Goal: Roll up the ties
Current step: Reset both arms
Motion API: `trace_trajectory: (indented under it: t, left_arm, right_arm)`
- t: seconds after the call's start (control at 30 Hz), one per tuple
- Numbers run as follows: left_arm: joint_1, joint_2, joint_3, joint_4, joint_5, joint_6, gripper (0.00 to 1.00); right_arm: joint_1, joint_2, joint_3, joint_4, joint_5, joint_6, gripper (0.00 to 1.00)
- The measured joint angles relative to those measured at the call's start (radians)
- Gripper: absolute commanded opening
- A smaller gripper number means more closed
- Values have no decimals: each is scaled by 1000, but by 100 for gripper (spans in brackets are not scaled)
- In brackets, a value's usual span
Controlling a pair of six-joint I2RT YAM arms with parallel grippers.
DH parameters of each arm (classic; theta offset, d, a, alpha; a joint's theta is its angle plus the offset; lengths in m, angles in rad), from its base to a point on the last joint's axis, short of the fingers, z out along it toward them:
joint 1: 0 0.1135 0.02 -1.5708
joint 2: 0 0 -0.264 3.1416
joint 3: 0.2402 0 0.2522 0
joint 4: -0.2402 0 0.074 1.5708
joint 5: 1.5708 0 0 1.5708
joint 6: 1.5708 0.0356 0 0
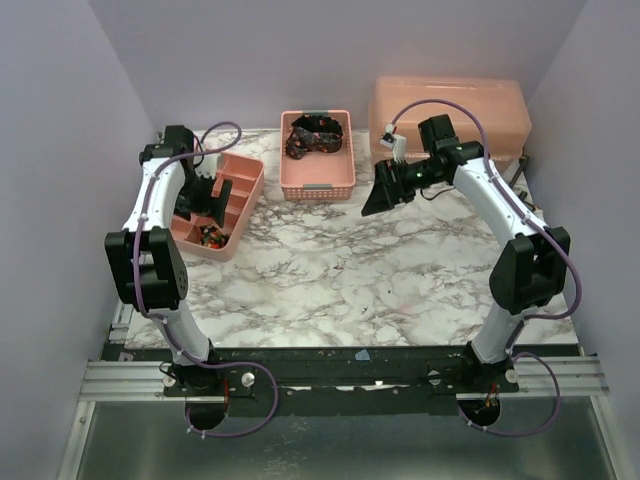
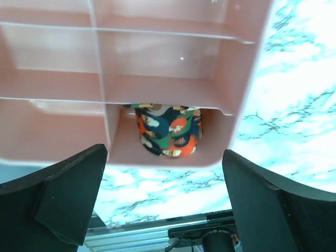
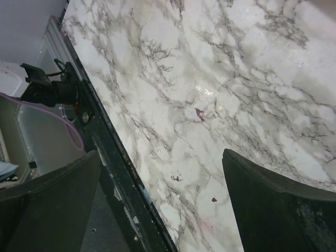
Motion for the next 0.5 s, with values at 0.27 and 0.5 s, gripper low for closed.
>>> trace_trajectory:
  t: [0.27,0.5]
  left_arm:
    - [0,-86,399,-62,128,10,98]
    - [-12,-185,592,24,294,-24,98]
  right_arm:
    - [-43,16,132,-22,47,-49,100]
    - [-163,43,239,-32,102,-75,100]
